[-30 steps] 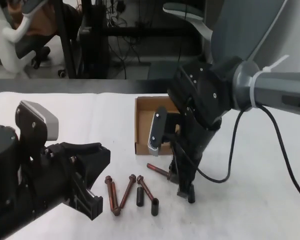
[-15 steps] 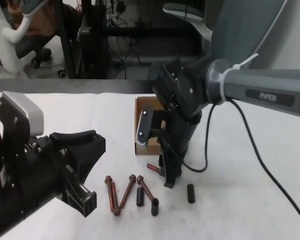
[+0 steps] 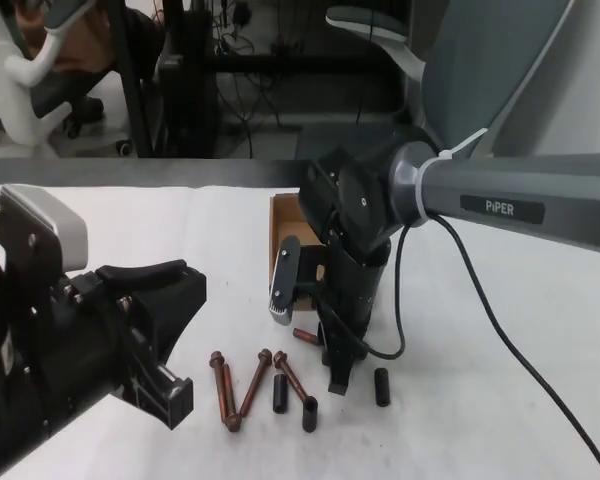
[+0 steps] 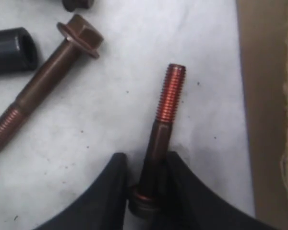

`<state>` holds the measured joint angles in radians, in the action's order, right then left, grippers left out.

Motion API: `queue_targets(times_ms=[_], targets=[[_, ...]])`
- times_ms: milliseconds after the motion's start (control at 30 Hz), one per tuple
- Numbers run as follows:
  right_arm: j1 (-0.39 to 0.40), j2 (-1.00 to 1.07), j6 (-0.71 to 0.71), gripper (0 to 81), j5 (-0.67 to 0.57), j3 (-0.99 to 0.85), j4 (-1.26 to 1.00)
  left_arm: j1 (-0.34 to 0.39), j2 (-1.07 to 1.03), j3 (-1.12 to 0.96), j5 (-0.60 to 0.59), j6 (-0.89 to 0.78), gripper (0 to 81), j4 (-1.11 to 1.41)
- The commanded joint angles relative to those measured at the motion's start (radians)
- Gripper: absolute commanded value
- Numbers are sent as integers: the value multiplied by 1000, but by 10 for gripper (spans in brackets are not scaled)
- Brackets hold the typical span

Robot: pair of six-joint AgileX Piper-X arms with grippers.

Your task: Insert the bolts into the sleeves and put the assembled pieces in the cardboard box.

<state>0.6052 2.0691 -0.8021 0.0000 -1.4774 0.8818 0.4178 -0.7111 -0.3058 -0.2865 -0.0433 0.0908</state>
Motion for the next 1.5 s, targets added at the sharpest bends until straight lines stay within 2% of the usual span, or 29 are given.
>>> queue_targets(times_ms=[0, 267, 400, 467, 567, 667, 767, 867, 933, 1033, 1167, 1333, 1400, 1467], targets=[[1, -5, 10, 0, 0, -10, 0, -1, 11, 0, 9, -2, 17, 10], [-6, -170, -13, 0, 0, -12, 129, -1, 11, 0, 9, -2, 17, 10], [-6, -267, -51, 0, 9, -9, 301, -1, 11, 0, 9, -2, 17, 10], [2, -299, -105, 0, 80, -10, 425, -1, 11, 0, 9, -2, 17, 10], [8, -324, -200, 6, 253, 1, 538, -1, 11, 0, 16, -2, 17, 10], [8, -353, -249, 6, 326, 51, 510, -1, 11, 0, 17, -2, 17, 10], [8, -360, -298, 6, 337, 110, 476, -1, 11, 0, 16, -38, 17, 10], [8, -360, -444, 6, 337, 185, 375, -1, 11, 0, 16, -69, 17, 12], [8, -360, -603, 6, 339, 244, 268, -1, 11, 0, 16, -71, 17, 12], [8, -360, -711, 6, 339, 317, 98, -1, 11, 0, 12, -73, 17, 12], [8, -360, -748, 6, 320, 389, -64, -1, 11, 0, 2, -91, 17, 12], [5, -360, -776, 8, 192, 440, -18, -1, 11, 0, 0, -91, 17, 17], [5, -360, -776, 85, 181, 467, -15, -1, 11, 0, 0, -91, 17, 35], [5, -360, -776, 210, 181, 497, -13, -1, 11, 0, 0, -91, 17, 58]])
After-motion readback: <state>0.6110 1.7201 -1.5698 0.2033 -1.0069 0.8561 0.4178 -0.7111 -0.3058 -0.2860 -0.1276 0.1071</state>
